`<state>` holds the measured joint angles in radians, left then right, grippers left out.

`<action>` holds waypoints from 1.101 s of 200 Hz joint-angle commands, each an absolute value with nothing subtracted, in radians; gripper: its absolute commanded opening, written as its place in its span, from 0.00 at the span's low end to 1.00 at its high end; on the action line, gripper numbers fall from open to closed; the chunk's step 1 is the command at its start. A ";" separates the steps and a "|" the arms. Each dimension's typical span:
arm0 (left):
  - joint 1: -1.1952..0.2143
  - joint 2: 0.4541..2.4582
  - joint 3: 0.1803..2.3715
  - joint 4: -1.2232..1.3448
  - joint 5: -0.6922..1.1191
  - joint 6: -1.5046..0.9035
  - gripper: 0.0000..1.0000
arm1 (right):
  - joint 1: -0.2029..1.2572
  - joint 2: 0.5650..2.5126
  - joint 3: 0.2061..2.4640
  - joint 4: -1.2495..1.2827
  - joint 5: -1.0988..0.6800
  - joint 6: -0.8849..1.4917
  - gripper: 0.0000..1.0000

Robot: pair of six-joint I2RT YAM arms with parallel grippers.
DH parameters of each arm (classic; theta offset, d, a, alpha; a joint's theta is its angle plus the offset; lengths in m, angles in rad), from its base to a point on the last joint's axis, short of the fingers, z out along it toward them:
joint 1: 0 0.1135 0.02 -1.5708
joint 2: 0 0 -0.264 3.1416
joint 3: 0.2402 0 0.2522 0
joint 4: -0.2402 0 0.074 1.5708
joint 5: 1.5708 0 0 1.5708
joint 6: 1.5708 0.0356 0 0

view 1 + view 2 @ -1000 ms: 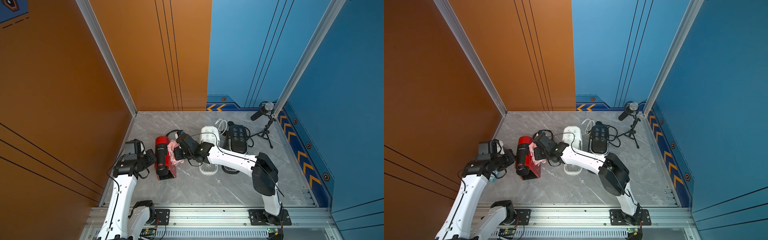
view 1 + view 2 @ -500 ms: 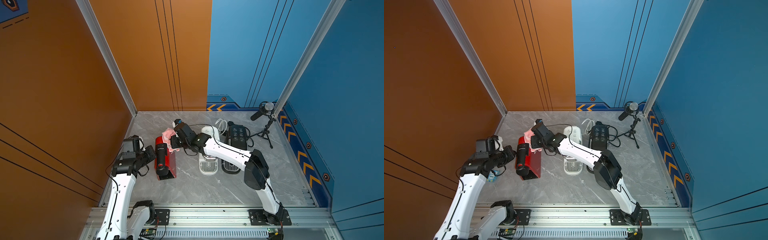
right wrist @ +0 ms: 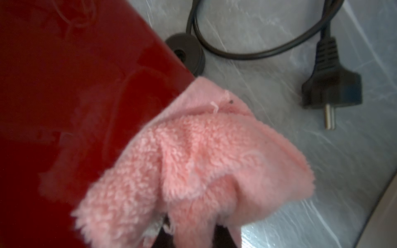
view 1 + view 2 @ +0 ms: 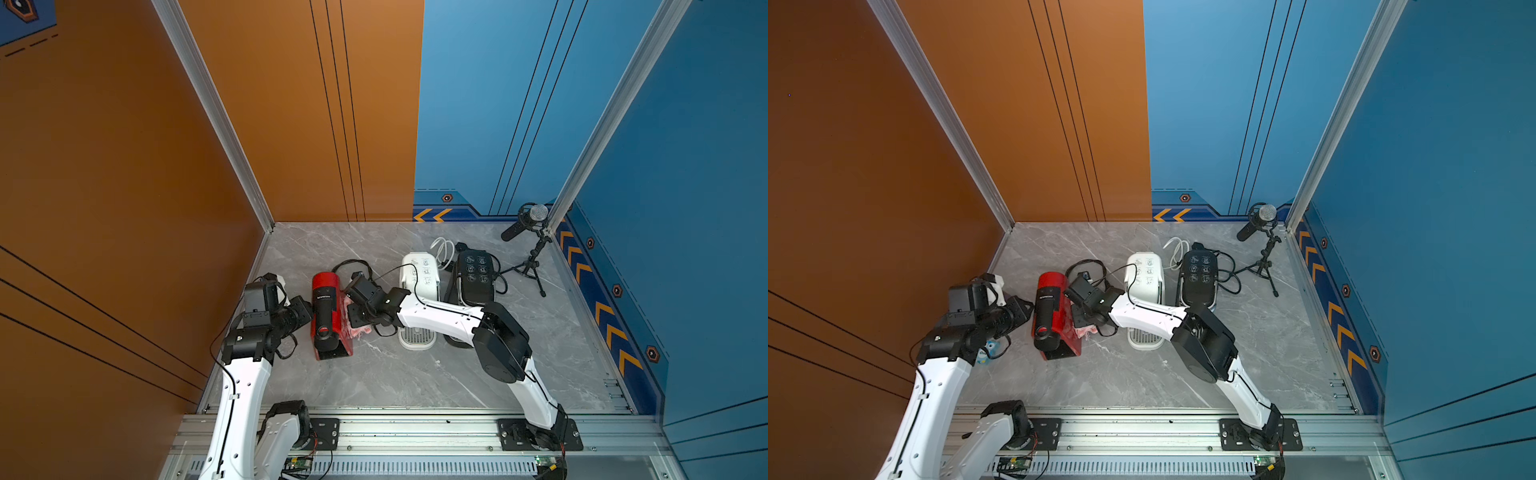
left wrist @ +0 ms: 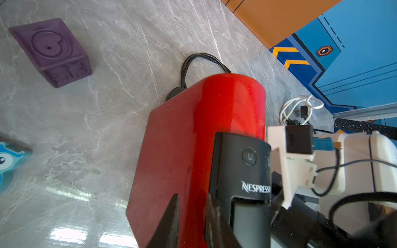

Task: Wipe the surface of a coffee machine
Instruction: Wipe the dirt from the surface of the coffee machine.

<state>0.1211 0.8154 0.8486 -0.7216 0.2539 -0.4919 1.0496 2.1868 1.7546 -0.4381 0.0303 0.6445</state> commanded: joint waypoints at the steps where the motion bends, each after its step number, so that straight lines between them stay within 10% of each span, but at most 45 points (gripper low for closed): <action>1: 0.106 0.787 0.833 -0.742 0.373 -0.479 0.37 | 1.083 2.081 1.711 -0.463 0.038 0.656 0.00; 49: 0.107 0.785 0.868 -0.743 0.397 -0.482 0.63 | 1.089 1.951 1.702 -0.484 0.074 0.653 0.00; 220: 0.107 0.826 0.802 -0.744 0.308 -0.470 0.73 | 0.986 2.277 2.052 -0.533 0.026 0.614 0.00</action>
<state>0.1101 0.8173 0.8352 -0.7258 0.3412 -0.4938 0.9771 2.2505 2.0323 -0.5102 0.0486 0.6247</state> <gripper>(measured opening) 0.734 0.175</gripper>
